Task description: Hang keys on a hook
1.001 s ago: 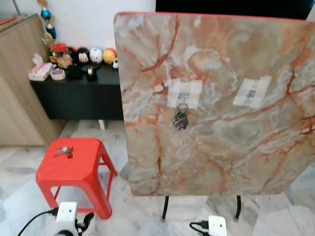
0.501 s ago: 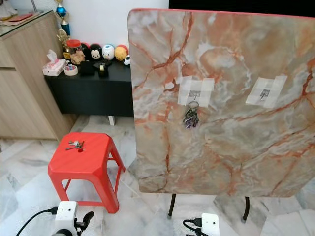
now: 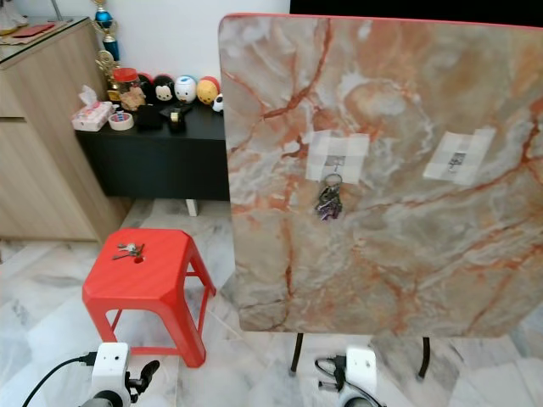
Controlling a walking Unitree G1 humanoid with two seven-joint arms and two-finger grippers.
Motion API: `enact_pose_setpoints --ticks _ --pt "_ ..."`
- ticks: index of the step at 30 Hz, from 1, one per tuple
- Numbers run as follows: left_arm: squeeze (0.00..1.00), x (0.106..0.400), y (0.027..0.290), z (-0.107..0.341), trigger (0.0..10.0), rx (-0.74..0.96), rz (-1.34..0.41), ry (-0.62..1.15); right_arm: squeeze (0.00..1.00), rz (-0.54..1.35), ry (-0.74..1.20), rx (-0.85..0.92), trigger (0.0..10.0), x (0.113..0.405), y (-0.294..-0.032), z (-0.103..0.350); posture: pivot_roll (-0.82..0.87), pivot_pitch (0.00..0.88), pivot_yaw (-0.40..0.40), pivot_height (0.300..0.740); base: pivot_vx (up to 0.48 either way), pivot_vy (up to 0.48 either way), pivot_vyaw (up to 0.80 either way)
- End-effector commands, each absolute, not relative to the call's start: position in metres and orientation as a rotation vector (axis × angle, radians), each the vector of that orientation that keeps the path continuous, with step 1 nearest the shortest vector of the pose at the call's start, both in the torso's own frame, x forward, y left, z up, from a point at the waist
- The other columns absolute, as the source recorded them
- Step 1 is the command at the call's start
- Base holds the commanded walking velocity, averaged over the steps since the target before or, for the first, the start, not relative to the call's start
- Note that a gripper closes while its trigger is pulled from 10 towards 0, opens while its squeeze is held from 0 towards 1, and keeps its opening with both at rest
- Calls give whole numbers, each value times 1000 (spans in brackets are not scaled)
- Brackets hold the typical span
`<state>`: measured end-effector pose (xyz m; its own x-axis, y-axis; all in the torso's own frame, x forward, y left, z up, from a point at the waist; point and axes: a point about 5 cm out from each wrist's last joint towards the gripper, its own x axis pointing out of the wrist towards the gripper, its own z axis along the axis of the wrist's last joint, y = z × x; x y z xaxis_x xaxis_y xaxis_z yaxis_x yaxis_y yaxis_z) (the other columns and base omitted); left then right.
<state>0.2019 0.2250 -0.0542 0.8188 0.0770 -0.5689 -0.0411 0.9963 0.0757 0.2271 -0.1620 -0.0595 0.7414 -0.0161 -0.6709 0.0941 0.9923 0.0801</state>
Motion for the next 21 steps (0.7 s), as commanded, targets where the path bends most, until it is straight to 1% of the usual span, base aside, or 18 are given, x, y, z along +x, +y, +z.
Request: enact_pose_setpoints --ticks 1,4,19,21 --pt "0 202 226 -53 10000 60 67 592 0 -71 728 120 10000 231 -161 -57 32 4 -54 737 0 0 0" --pt "0 201 226 -53 10000 61 67 594 0 -63 714 126 10000 236 -158 -54 33 2 -56 737 0 0 0" --pt "0 207 224 -49 10000 60 60 565 0 -45 688 136 10000 241 -155 -51 32 10 -57 737 0 0 0" --pt "0 207 223 -50 10000 56 61 566 0 -41 677 137 10000 243 -155 -49 33 15 -60 737 -257 0 0"
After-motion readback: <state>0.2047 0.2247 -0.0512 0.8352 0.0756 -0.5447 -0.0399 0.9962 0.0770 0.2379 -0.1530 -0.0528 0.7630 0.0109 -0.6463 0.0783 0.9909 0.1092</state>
